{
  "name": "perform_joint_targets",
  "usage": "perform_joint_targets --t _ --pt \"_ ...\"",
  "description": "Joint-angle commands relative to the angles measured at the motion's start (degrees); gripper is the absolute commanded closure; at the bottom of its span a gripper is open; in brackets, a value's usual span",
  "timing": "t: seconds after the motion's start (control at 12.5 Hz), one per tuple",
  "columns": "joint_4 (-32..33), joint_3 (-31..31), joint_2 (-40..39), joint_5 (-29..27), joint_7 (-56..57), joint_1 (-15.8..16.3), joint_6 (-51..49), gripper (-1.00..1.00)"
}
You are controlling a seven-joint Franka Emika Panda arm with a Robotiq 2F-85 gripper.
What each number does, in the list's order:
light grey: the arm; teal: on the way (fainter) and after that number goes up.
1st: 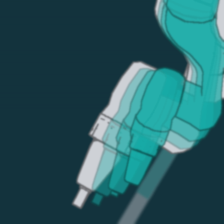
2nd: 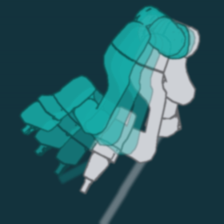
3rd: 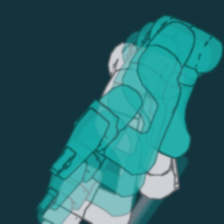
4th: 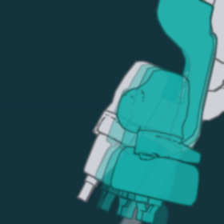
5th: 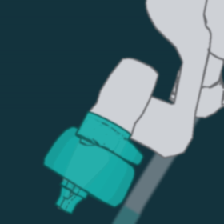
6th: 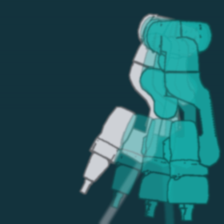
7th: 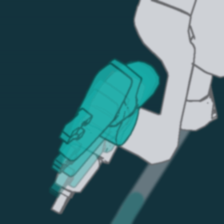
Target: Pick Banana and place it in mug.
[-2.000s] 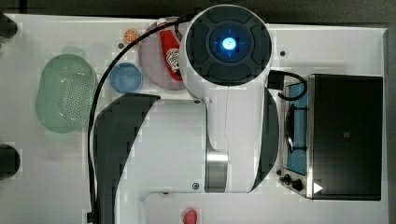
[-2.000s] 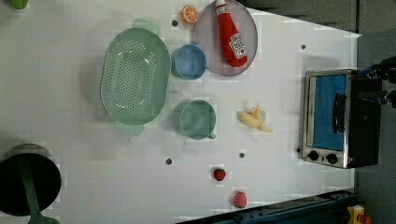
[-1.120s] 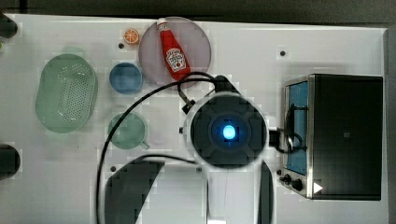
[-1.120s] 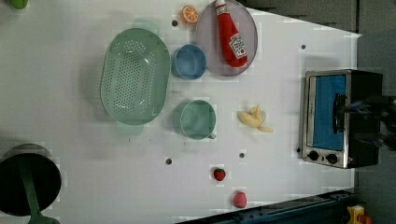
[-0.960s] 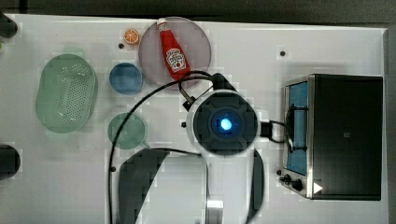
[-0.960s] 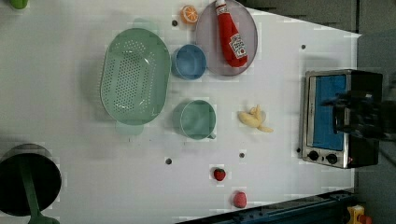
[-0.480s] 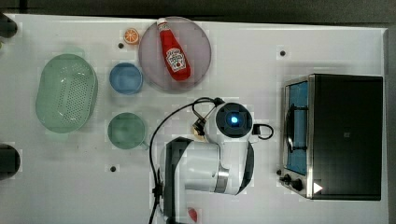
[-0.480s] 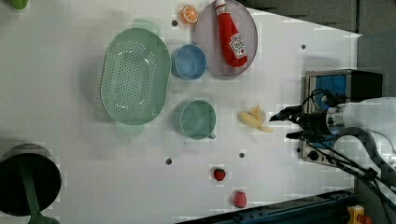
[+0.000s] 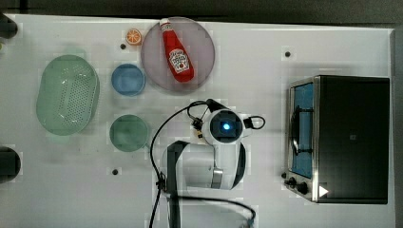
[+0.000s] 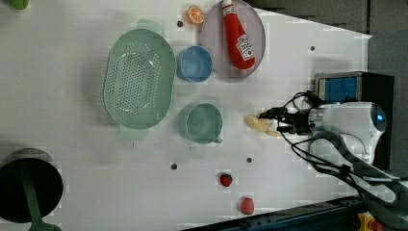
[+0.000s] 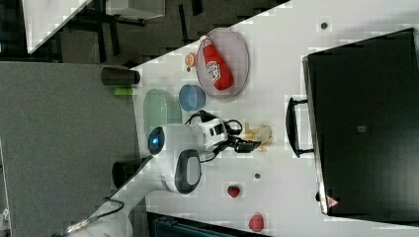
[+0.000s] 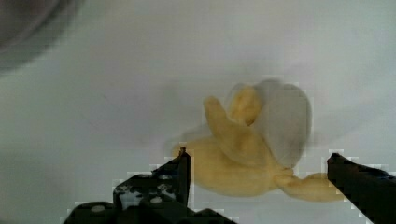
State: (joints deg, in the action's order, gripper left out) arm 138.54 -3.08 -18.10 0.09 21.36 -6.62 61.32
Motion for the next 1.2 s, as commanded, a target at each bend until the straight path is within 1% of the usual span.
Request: perform_joint_targets --t 0.08,0.16,0.24,0.32,0.48,0.64,0.88,1.04,1.2 --pt "1.52 -0.19 -1.17 -0.89 3.32 0.08 3.27 -1.0" --pt "1.48 -0.17 -2.0 -0.89 3.2 0.08 4.6 -1.0" --pt "1.5 -0.2 -2.47 -0.89 3.2 0.08 6.36 -0.72" --pt "1.62 -0.08 -2.7 -0.89 3.21 0.07 7.37 -0.54" --pt "1.93 -0.1 -2.73 -0.89 3.21 0.05 7.38 -0.01" --pt "1.81 -0.25 -2.1 -0.89 3.2 0.06 7.4 0.42" --pt "1.66 -0.22 4.1 -0.89 3.21 0.06 6.07 0.42" --pt "0.06 -0.14 11.31 -0.88 3.2 0.06 -4.43 0.42" --pt "-3.63 -0.07 17.22 -0.88 3.21 0.04 -16.07 0.42"
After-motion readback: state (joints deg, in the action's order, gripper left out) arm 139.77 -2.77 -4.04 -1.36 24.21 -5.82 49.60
